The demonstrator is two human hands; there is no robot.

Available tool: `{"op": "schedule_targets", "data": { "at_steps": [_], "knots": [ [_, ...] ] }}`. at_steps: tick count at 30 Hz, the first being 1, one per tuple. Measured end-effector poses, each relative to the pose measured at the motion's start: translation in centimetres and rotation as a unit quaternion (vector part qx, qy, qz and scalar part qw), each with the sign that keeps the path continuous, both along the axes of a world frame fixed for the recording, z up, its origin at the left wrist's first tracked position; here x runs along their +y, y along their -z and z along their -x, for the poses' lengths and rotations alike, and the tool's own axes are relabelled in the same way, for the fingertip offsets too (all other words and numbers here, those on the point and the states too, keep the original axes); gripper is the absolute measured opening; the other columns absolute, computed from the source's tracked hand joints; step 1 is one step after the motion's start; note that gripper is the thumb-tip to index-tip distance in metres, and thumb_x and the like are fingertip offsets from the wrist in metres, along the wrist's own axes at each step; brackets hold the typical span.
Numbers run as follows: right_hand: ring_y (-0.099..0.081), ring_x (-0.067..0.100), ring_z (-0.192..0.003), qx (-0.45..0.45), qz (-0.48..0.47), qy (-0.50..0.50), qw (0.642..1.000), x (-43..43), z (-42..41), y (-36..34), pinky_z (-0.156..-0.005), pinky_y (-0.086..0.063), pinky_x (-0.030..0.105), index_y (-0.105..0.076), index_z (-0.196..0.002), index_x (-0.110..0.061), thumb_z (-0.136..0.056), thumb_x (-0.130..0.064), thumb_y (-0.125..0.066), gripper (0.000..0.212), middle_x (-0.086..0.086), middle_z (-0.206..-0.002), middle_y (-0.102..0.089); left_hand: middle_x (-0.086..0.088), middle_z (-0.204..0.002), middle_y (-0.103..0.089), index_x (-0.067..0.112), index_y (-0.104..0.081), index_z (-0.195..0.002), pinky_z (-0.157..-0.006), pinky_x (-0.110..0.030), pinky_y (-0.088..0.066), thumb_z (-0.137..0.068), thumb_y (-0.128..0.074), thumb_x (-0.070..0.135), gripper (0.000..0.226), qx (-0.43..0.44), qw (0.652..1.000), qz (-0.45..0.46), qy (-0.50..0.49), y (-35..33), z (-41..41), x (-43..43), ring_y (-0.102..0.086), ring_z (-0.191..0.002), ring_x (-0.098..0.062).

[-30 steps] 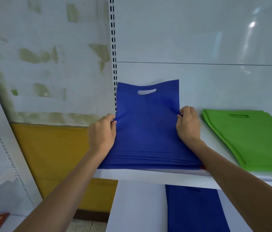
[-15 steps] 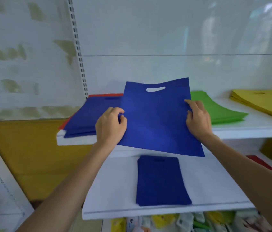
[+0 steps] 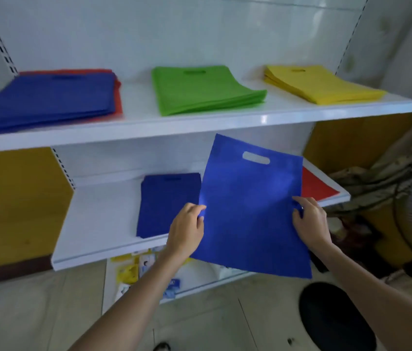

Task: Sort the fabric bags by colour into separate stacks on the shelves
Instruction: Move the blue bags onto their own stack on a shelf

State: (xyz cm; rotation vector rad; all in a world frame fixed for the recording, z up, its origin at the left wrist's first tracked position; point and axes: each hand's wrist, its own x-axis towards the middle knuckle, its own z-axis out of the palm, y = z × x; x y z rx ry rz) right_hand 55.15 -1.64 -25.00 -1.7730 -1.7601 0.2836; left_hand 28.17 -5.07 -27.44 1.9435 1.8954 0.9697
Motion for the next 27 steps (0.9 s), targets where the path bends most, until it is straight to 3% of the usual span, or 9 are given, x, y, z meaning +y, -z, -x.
{"op": "schedule_targets", "data": {
  "at_steps": [11,14,20,23,27],
  "knots": [
    [-0.054,0.031,-0.100,-0.014,0.094,-0.005,0.995,3.3,1.2,8.5,-0.085,-0.039,0.030,-0.056,-0.122,0.001,-0.089,0.002,-0.048,0.034,0.016,-0.119,-0.056,0.001,-0.132,-0.048,0.013,-0.048,-0.133,-0.095,-0.021,-0.037,-0.094,-0.045,0.013,0.039,-0.007,0.991,0.131,0.010,10.3,0.8,1.8,-0.049,-0.117,-0.013],
    [-0.051,0.031,-0.107,-0.028,0.132,-0.016,0.991,5.8,3.9,10.1,-0.085,-0.036,0.027,-0.054,-0.124,0.000,-0.091,0.000,-0.047,0.034,0.015,-0.123,-0.054,0.000,-0.131,-0.049,0.013,-0.049,-0.132,-0.093,-0.020,-0.038,-0.094,-0.047,0.012,0.039,0.001,0.989,0.146,-0.012,11.9,3.4,3.3,-0.050,-0.117,-0.014],
    [-0.055,0.030,-0.099,-0.024,0.134,-0.072,0.988,14.7,12.4,12.3,-0.077,-0.042,0.026,-0.049,-0.131,0.000,-0.095,-0.004,-0.042,0.037,0.014,-0.129,-0.047,-0.007,-0.120,-0.057,0.008,-0.056,-0.126,-0.093,-0.030,-0.042,-0.090,-0.051,0.009,0.036,0.025,0.992,0.114,-0.056,13.5,10.6,8.5,-0.052,-0.112,-0.022],
    [-0.058,0.031,-0.093,-0.053,0.137,-0.109,0.983,18.2,17.2,13.9,-0.074,-0.047,0.035,-0.043,-0.137,-0.004,-0.094,-0.007,-0.043,0.043,0.009,-0.136,-0.040,-0.011,-0.119,-0.059,0.004,-0.057,-0.123,-0.094,-0.034,-0.041,-0.090,-0.050,0.011,0.035,0.043,0.989,0.103,-0.097,14.6,14.4,11.0,-0.053,-0.111,-0.028],
    [-0.054,0.027,-0.085,-0.112,0.147,-0.139,0.973,22.0,21.5,17.2,-0.063,-0.041,0.032,-0.036,-0.139,-0.007,-0.093,-0.003,-0.042,0.047,0.004,-0.141,-0.032,-0.011,-0.125,-0.056,0.006,-0.053,-0.128,-0.097,-0.034,-0.041,-0.091,-0.050,0.011,0.038,0.086,0.982,0.131,-0.107,16.5,18.3,14.3,-0.049,-0.114,-0.027]
  ]
}}
